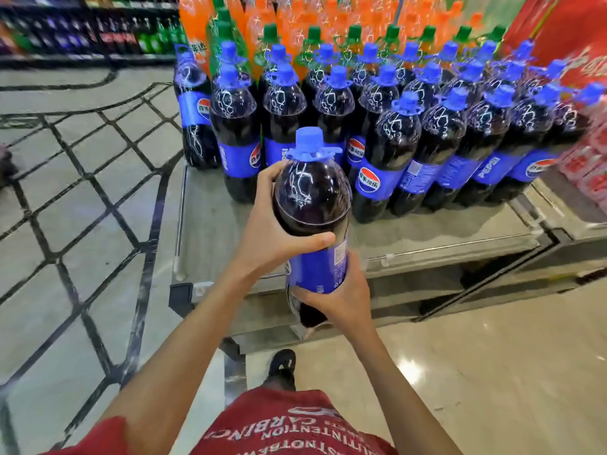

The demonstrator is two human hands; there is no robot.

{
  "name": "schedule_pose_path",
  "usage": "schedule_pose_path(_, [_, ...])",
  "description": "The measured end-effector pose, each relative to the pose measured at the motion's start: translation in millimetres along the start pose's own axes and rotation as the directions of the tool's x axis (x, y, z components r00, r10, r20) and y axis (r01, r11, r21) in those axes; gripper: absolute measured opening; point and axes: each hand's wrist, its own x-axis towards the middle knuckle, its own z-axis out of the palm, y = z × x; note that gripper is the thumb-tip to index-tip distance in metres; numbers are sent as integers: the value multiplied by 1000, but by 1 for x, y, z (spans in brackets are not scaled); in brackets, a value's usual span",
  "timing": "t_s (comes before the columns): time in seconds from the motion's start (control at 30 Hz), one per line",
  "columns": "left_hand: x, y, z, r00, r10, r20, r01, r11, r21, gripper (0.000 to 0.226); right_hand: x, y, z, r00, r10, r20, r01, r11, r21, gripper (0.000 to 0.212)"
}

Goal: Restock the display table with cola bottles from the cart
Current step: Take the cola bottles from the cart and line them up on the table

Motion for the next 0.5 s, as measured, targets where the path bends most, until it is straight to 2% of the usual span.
schedule_pose_path(0.27, [83,-41,-15,994,-11,104,13,1000,-17,103,76,-2,30,997,51,-61,-48,998,45,95])
schedule_pose_path(0.5, [124,-66,-10,982,-30,184,34,999,-19,108,120,11,34,990,104,-97,-103,995,13,94])
